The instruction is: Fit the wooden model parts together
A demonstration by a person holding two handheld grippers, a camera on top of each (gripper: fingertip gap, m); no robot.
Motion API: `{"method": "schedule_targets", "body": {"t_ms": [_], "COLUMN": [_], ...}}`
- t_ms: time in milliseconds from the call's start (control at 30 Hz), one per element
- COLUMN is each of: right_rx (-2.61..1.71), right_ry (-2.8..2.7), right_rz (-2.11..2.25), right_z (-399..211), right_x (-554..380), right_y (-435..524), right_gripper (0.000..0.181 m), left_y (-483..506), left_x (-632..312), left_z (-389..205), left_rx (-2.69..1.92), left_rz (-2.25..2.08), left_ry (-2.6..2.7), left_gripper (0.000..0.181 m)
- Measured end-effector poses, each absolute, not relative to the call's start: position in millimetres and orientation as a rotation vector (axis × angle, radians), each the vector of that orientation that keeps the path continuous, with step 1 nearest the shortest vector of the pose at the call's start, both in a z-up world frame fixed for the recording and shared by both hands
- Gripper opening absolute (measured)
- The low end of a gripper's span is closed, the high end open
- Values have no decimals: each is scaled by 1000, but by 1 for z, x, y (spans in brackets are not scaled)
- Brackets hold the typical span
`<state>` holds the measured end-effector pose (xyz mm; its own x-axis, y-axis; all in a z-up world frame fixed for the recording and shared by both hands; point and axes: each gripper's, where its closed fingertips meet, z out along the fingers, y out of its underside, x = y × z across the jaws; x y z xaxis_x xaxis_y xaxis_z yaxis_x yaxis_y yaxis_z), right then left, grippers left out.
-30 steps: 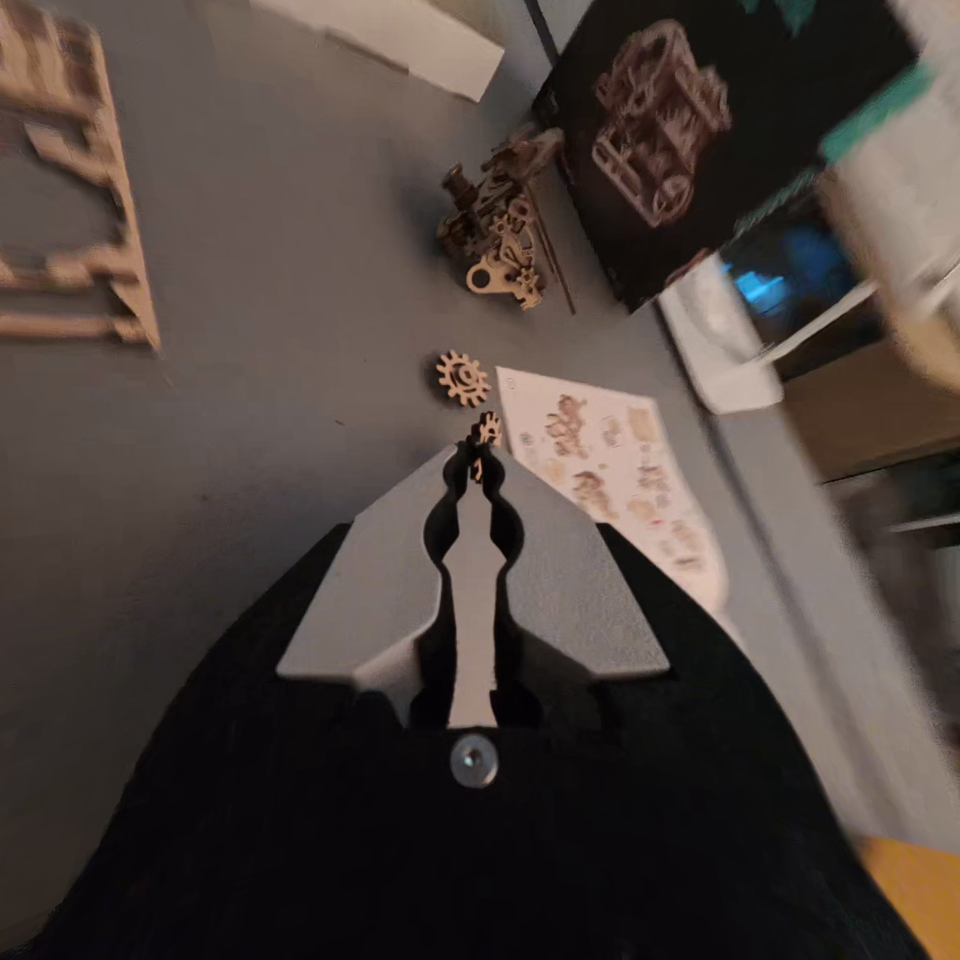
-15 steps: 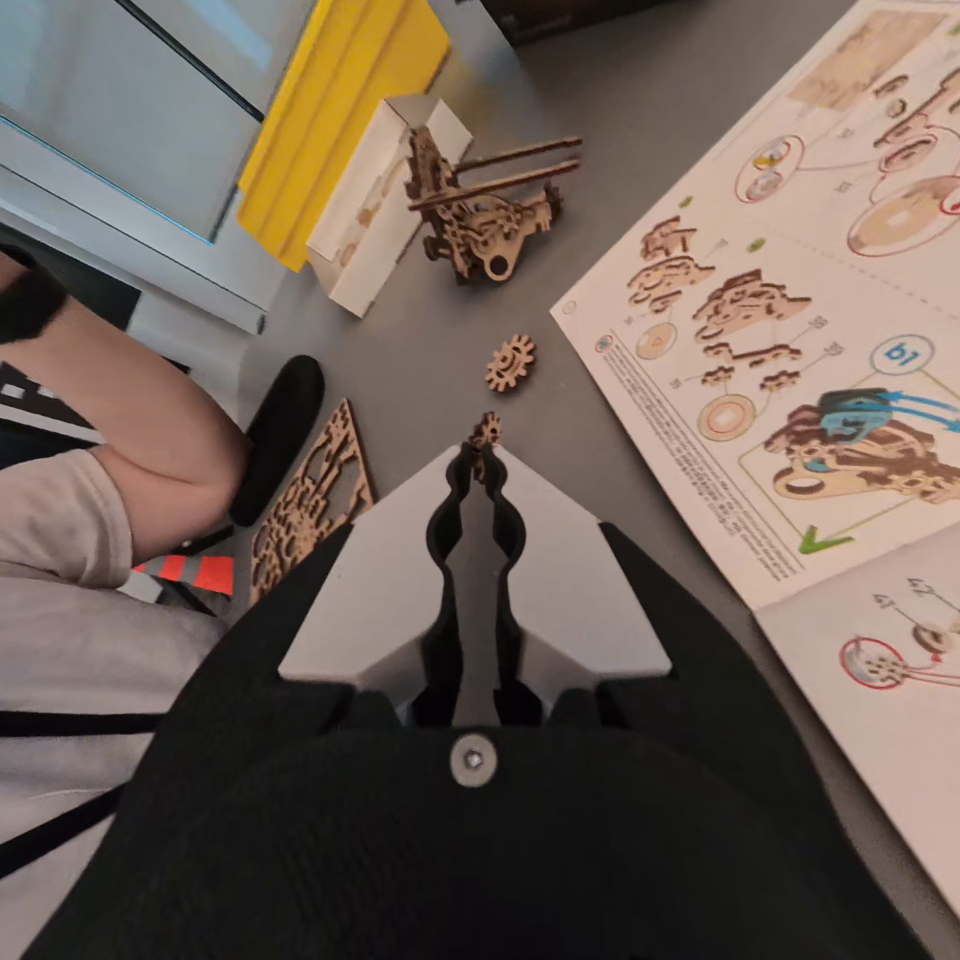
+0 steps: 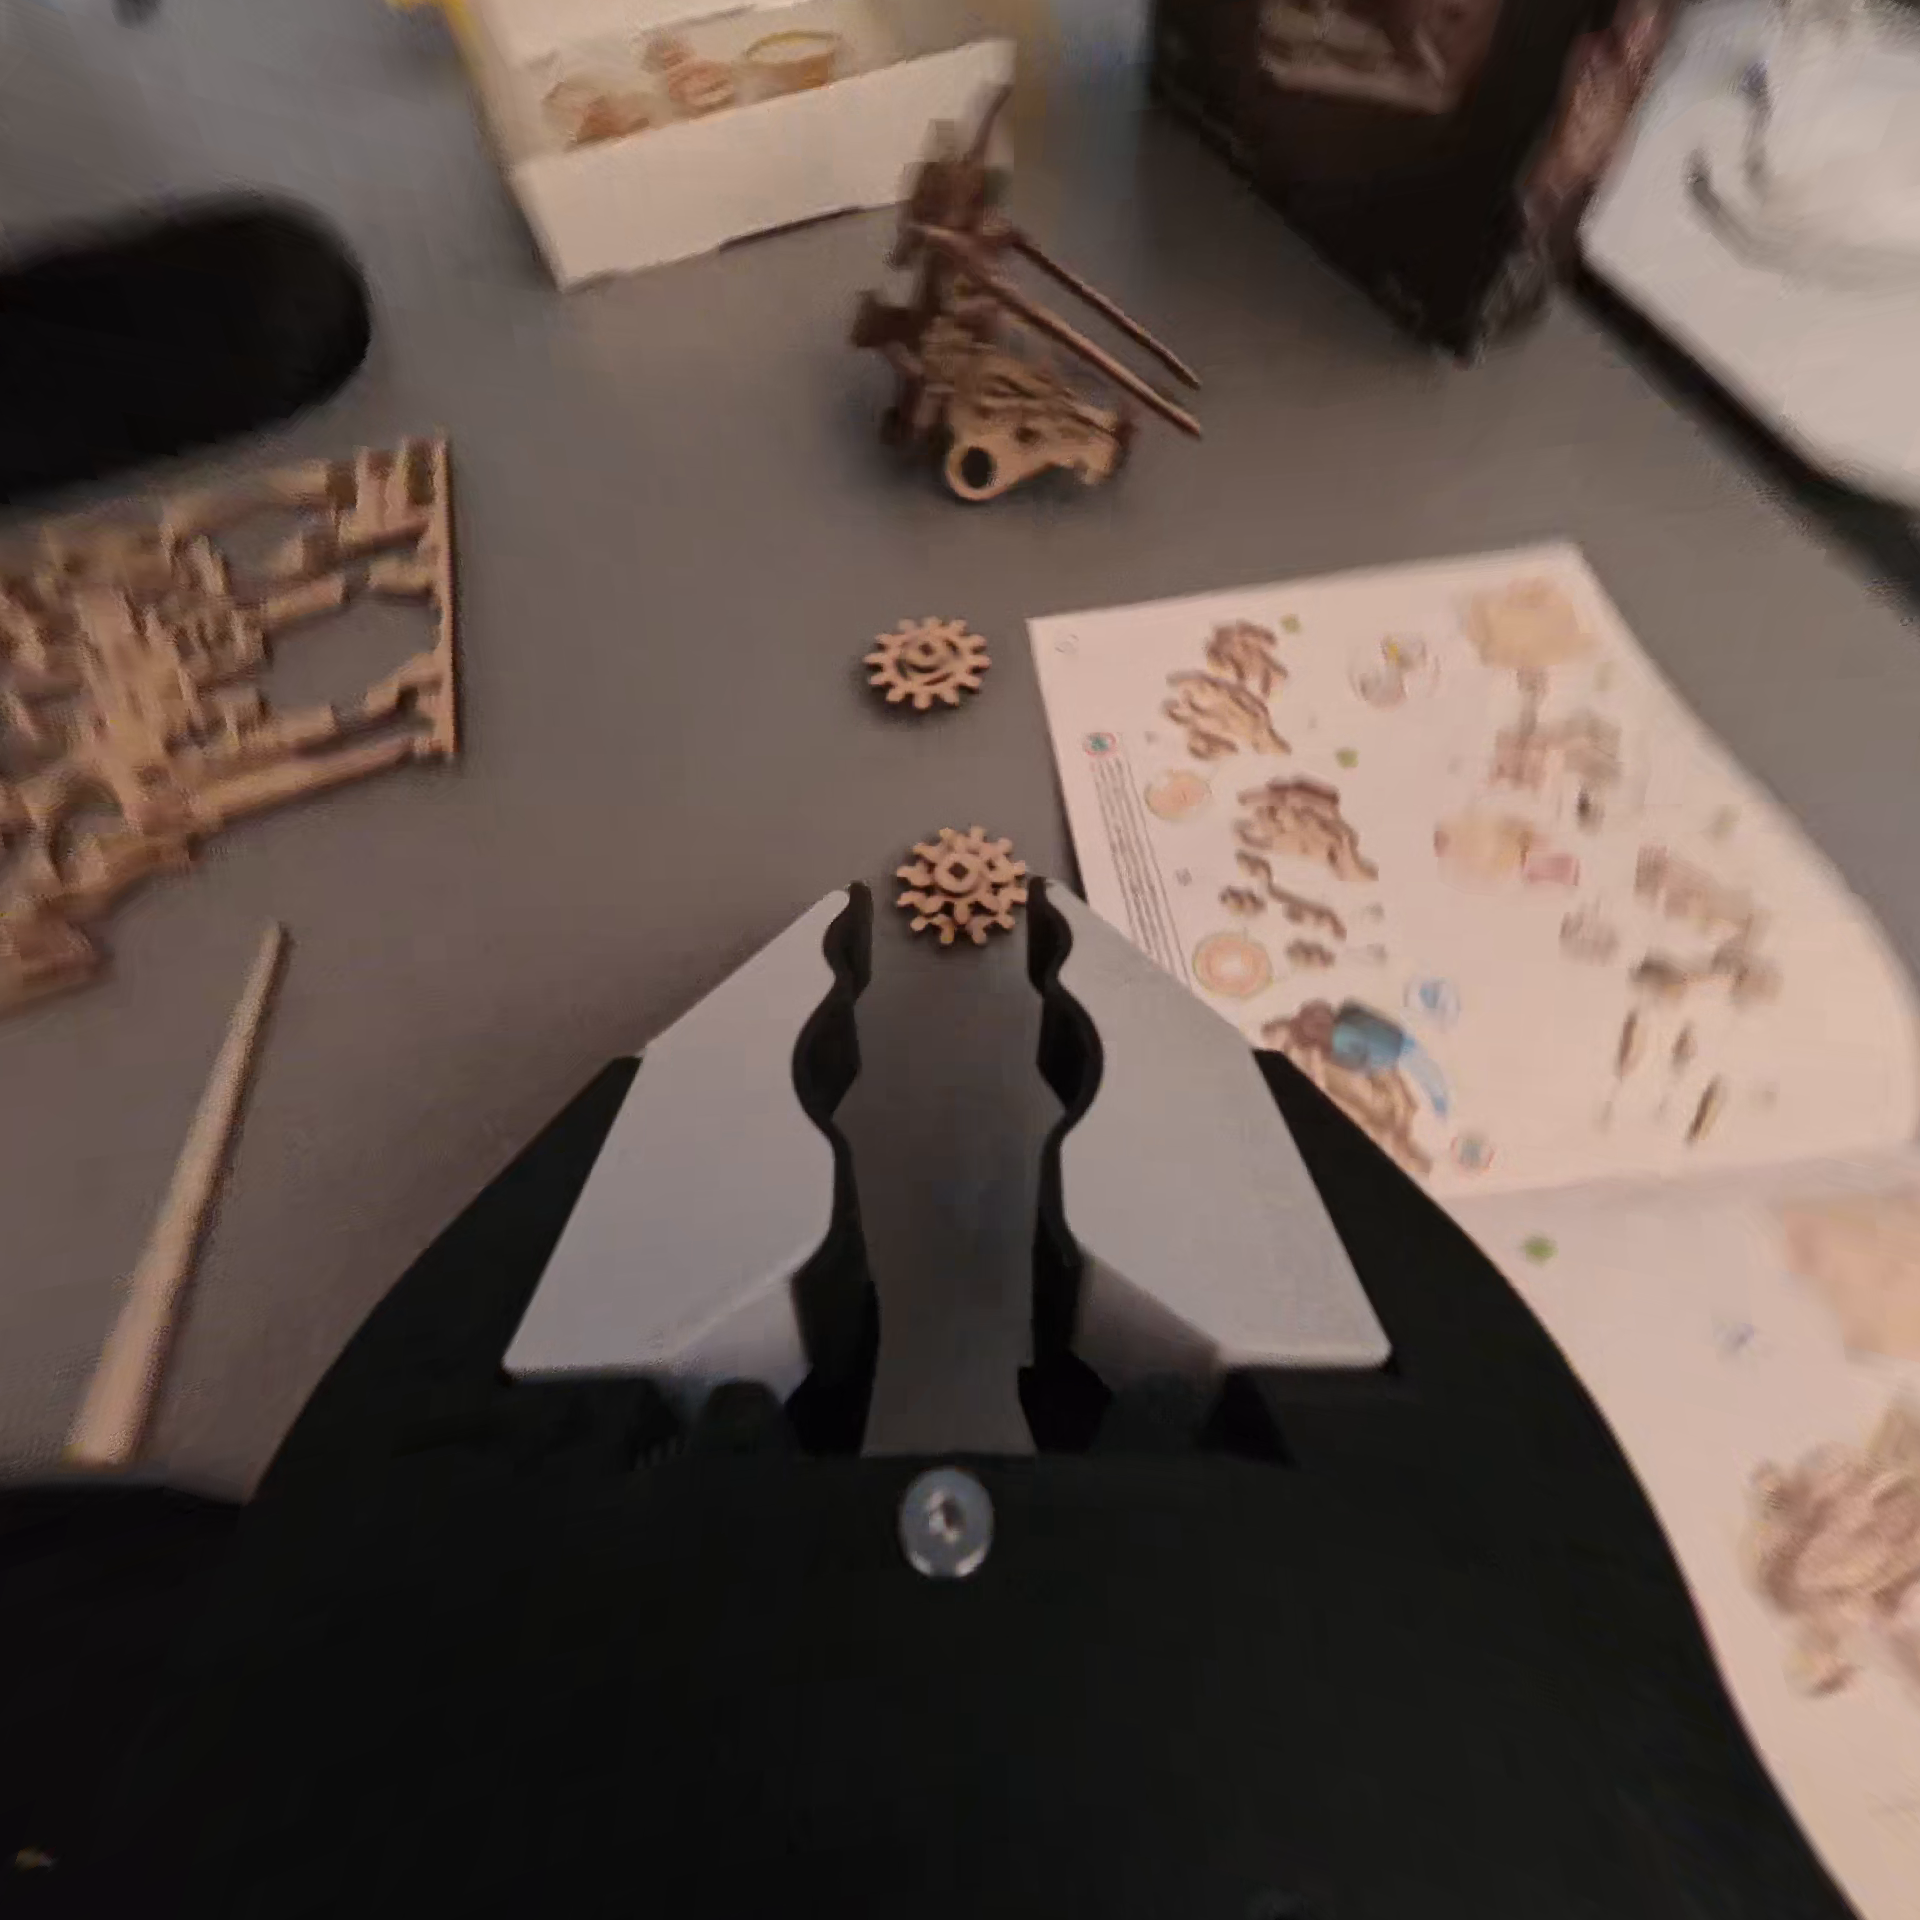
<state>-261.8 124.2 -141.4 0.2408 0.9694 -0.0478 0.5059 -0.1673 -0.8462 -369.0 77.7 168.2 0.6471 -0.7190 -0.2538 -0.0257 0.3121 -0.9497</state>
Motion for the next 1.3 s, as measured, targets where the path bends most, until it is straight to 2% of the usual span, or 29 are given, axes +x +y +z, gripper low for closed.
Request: {"method": "schedule_targets", "body": {"t_ms": [67, 233, 467, 767, 1033, 1300], "right_rx": [-1599, -1682, -1722, -1661, -1946, -2007], "right_ry": [-1519, -1490, -1523, -1482, -1095, -869], "right_rz": [673, 554, 581, 482, 532, 622], "right_z": [-143, -154, -160, -151, -137, -116], "right_x": [-265, -264, -266, -259, -193, -144], "right_y": [115, 129, 126, 118, 88, 88], "right_gripper": [29, 40, 21, 20, 20, 20], "left_y": [77, 78, 78, 80, 87, 85], "left_x": [-368, -364, -361, -361, -371, -358], "left_z": [168, 165, 163, 160, 162, 154], "left_rx": [-1177, -1181, -1179, -1188, -1211, -1229], "left_rz": [-523, -517, -505, -495, -534, -522], "left_ry": [766, 785, 795, 801, 755, 794], "left_gripper": [0, 0, 0, 0, 0, 0]}}
